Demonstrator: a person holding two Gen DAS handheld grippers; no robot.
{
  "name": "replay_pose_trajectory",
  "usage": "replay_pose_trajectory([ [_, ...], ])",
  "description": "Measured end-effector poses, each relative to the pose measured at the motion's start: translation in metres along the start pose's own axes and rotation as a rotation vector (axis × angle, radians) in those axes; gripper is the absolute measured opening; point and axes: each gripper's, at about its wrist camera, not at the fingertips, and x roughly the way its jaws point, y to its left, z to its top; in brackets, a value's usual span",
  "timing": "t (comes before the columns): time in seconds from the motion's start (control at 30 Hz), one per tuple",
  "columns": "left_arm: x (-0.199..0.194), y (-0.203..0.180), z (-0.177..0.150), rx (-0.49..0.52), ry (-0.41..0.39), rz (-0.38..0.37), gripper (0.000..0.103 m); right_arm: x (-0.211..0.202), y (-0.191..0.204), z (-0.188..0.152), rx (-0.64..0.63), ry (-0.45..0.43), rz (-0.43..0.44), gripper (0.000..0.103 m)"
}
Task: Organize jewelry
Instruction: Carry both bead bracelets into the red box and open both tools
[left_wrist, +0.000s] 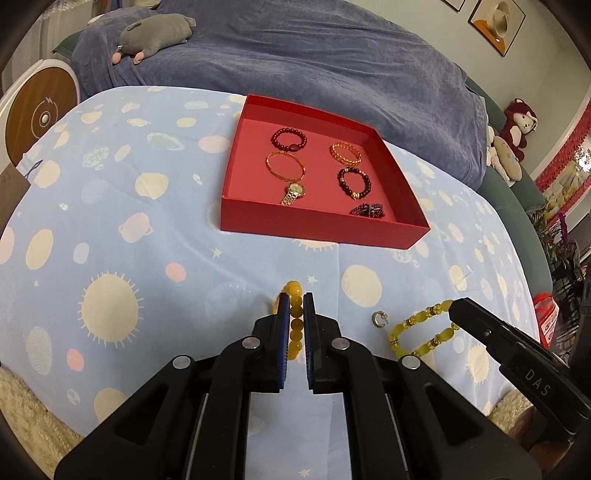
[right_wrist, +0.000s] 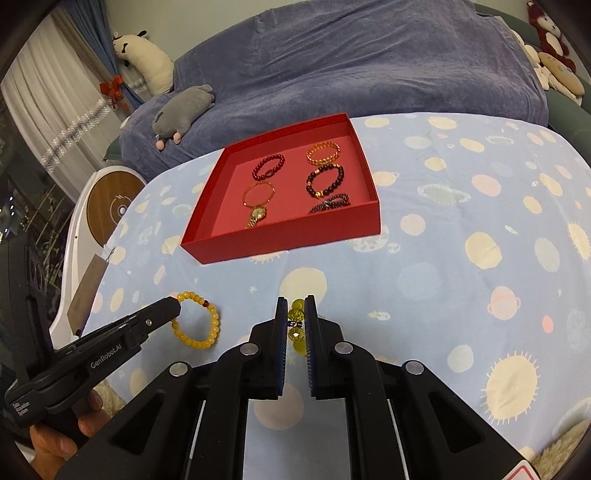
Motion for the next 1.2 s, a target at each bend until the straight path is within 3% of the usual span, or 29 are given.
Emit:
replay_pose_trajectory([
  [0.27,-0.003,-0.010,0.032,0.006,-0.035,-0.025,0.007,-0.001,0.016,0.042,-0.047,-0.064,0.019,0.008],
  [0.7,0.010,-0.018,0.117,0.030,-0.138,-0.026,0.007,0.028,0.048,0.115,-0.135,-0.127,0.030,0.008],
  [0.93,0.039,-0.009,0.140,-0.002,-0.119,-0.036,0.007,0.070,0.055,0.132,-0.126,-0.077,0.074,0.008],
  [1.2,0.086,0.007,0.139,-0.025,-0.032,-0.012,0.007,0.127,0.037,0.129,-0.026,0.036,0.118,0.008],
])
